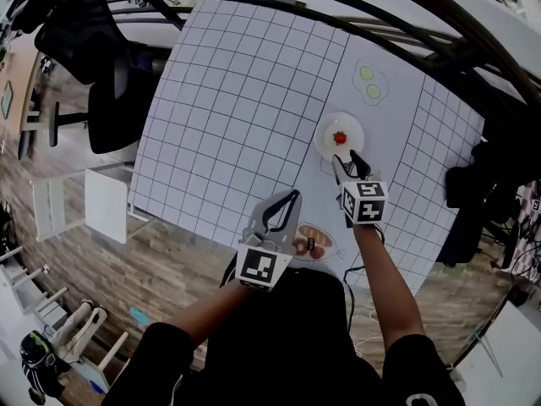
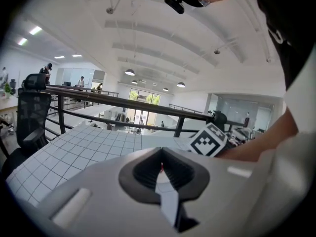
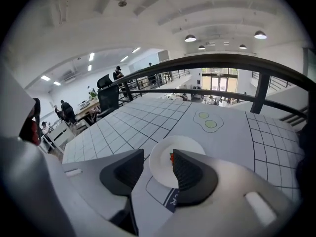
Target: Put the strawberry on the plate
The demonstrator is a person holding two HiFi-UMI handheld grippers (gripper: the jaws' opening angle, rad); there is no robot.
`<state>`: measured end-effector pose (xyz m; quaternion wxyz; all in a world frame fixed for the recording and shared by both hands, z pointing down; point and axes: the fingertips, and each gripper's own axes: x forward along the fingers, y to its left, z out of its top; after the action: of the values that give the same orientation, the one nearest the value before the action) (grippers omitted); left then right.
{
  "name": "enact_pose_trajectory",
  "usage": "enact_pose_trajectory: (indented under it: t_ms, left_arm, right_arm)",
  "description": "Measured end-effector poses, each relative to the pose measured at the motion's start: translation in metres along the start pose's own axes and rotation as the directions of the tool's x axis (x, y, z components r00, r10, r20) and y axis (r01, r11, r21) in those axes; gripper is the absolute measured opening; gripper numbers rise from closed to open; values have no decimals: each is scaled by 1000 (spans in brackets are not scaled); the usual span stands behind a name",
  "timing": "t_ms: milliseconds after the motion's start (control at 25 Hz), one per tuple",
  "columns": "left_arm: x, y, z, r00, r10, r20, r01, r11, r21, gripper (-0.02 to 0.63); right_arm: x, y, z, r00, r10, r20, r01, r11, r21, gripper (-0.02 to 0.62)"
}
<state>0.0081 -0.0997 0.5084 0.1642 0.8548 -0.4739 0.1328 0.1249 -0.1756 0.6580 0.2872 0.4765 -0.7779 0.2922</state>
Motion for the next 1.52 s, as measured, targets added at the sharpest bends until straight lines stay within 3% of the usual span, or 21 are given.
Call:
enact_pose_trajectory:
  t_ms: [280, 360, 480, 920, 1240, 1520]
  left_arm:
    - [-22, 9, 11, 1000, -15, 25, 14, 999, 53, 9]
    - [-28, 6, 13, 999, -29, 44, 28, 999, 28, 9]
    - [-38, -3, 22, 996, -52, 67, 52, 999, 8, 9]
    - [-75, -39, 68, 975, -152, 165, 146, 988, 48, 9]
    - [-105, -56, 86, 953, -216, 214, 206, 976, 67, 9]
    - [-126, -59, 102, 927, -274, 258, 254, 961, 108, 9]
  right_arm:
    - [-55, 40, 23, 994, 17, 105, -24, 997, 68, 184]
    - [-73, 49, 34, 989, 24, 147, -37, 996, 86, 183]
    - [-105, 62, 47, 979, 18, 204, -34, 996, 77, 181]
    - [-200, 108, 62, 933, -25, 359, -2, 997, 76, 173]
    - [-255, 146, 74, 868, -79, 491, 29, 994, 109, 100]
    - [-293, 162, 81, 790, -176, 587, 100, 982, 160, 38]
